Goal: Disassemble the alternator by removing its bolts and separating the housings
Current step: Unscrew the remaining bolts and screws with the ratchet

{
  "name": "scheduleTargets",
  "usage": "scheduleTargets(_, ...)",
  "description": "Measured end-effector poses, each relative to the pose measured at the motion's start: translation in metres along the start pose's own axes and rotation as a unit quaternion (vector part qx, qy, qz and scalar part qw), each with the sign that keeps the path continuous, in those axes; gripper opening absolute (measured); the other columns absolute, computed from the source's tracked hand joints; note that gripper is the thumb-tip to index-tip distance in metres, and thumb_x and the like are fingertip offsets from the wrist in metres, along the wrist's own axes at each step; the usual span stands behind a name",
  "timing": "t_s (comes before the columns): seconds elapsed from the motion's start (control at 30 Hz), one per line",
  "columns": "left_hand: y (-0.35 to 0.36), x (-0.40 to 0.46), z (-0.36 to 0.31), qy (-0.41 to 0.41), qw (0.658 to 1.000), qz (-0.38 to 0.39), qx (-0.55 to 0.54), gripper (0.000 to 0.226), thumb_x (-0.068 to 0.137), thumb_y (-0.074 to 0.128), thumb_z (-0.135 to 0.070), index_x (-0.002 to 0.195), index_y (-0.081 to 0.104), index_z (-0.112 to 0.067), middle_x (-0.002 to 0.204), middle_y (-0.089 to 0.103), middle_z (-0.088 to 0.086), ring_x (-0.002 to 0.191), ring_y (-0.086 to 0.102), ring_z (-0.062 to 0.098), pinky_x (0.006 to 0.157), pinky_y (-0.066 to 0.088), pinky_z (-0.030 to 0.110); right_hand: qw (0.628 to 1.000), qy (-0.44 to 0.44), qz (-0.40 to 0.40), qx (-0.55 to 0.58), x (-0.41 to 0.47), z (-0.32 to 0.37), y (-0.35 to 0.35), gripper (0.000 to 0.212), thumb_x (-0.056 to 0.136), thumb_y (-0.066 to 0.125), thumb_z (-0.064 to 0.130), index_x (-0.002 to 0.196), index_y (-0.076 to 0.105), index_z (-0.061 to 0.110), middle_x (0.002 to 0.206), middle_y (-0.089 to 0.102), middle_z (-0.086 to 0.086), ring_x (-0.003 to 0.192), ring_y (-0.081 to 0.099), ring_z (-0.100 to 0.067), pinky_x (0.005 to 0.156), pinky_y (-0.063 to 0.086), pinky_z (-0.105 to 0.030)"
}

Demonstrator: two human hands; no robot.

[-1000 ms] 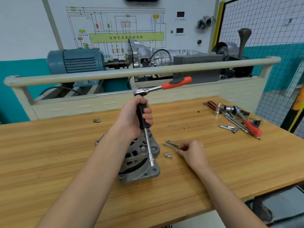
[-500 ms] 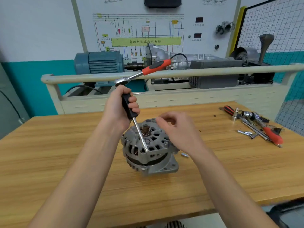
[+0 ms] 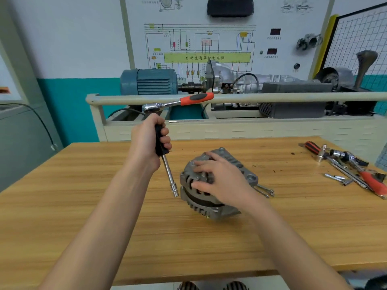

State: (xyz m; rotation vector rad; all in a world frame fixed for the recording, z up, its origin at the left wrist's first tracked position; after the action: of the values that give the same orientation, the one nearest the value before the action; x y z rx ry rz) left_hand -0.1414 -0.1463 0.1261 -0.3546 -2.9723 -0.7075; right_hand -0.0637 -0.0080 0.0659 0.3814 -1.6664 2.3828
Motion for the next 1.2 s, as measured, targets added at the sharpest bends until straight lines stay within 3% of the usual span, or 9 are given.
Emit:
scheduleTargets(0.13,0.001,0.000,0.002,-0.006,1.000,0.001,-0.004,0.015,0.089,0.048,-0.012,0.075,0.047,-0.017,0.051,0.042,-0.008,0.043,0.034,0.008,0.044,0.031,0.019,0.986,-0.053,0.113,0.111,-0.005,-0.017,-0.014,0.042,0.087,0.069,0.025,0.128,0.059,0.027,0.145,0.042,0.023,0.145,0.005,0.003,0.117,0.012,-0.036)
scheduleTargets(0.2,0.005,0.000,0.004,-0.012,1.000,0.003,-0.011,0.016,0.089,0.047,-0.011,0.074,0.047,-0.017,0.051,0.042,-0.007,0.042,0.034,0.007,0.043,0.031,0.019,0.976,-0.062,0.147,0.150,-0.003,-0.022,-0.021,0.039,0.087,0.068,0.019,0.124,0.062,0.029,0.144,0.043,0.025,0.143,0.010,0.007,0.113,0.011,-0.029)
scheduleTargets(0.3,0.012,-0.001,0.008,-0.017,1.000,0.009,-0.019,0.016,0.087,0.047,-0.011,0.072,0.046,-0.017,0.050,0.041,-0.007,0.041,0.032,0.008,0.041,0.029,0.018,0.982,-0.047,0.028,0.182,0.011,-0.021,-0.029,0.033,0.090,0.063,0.030,0.123,0.062,0.028,0.140,0.049,0.018,0.133,0.036,0.003,0.114,0.025,-0.034)
scheduleTargets(0.37,0.020,-0.002,0.011,-0.019,0.999,0.013,-0.026,0.018,0.086,0.047,-0.011,0.070,0.044,-0.017,0.048,0.039,-0.007,0.040,0.029,0.008,0.038,0.027,0.018,0.991,-0.038,-0.011,0.124,0.018,-0.020,-0.019,0.037,0.095,0.055,0.033,0.131,0.057,0.026,0.144,0.048,0.011,0.135,0.038,-0.005,0.114,0.031,-0.039)
scheduleTargets(0.6,0.044,-0.006,0.012,0.042,0.998,0.051,0.008,0.032,0.088,0.054,-0.015,0.061,0.038,-0.021,0.046,0.027,-0.007,0.042,0.018,0.010,0.040,0.016,0.022,0.993,-0.076,0.020,0.090,0.023,-0.034,-0.005,0.029,0.097,0.053,0.032,0.125,0.062,0.031,0.137,0.054,0.017,0.127,0.045,-0.001,0.109,0.035,-0.037)
scheduleTargets(0.73,0.054,-0.008,0.010,0.050,0.996,0.063,0.022,0.035,0.090,0.054,-0.015,0.061,0.035,-0.021,0.044,0.026,-0.007,0.041,0.017,0.010,0.040,0.015,0.021,0.985,-0.098,0.039,0.140,0.026,-0.037,-0.007,0.026,0.095,0.056,0.025,0.119,0.066,0.030,0.131,0.058,0.017,0.125,0.048,0.000,0.109,0.036,-0.040)
scheduleTargets(0.93,0.066,-0.011,0.013,0.045,0.995,0.085,0.041,0.035,0.090,0.052,-0.012,0.061,0.033,-0.020,0.045,0.023,-0.006,0.042,0.014,0.011,0.041,0.013,0.019,0.972,-0.106,0.041,0.208,0.027,-0.034,-0.012,0.028,0.090,0.060,0.019,0.106,0.065,0.042,0.116,0.059,0.033,0.119,0.052,0.004,0.108,0.039,-0.042)
scheduleTargets(1.07,0.074,-0.013,0.016,0.051,0.992,0.096,0.057,0.035,0.089,0.053,-0.011,0.062,0.033,-0.020,0.046,0.023,-0.005,0.042,0.013,0.012,0.042,0.013,0.020,0.971,-0.105,0.037,0.211,0.029,-0.038,-0.010,0.024,0.091,0.060,0.017,0.112,0.070,0.026,0.126,0.063,0.014,0.119,0.055,-0.003,0.105,0.041,-0.043)
scheduleTargets(1.2,0.080,-0.016,0.019,0.058,0.989,0.113,0.075,0.036,0.089,0.053,-0.011,0.060,0.033,-0.020,0.044,0.024,-0.006,0.040,0.014,0.012,0.039,0.016,0.018,0.973,-0.097,0.034,0.206,0.029,-0.039,-0.009,0.022,0.092,0.061,0.016,0.110,0.070,0.025,0.111,0.064,0.025,0.111,0.057,-0.003,0.101,0.044,-0.042)
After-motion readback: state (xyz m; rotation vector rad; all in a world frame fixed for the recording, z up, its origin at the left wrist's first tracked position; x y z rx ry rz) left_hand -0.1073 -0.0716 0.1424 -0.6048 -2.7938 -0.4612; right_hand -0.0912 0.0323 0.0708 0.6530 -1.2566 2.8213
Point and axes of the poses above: each hand's wrist, its own x-axis towards the middle knuckle, its own y-axis out of the palm, z = x × y, the point moved 5 cm from there along x, towards the middle knuckle
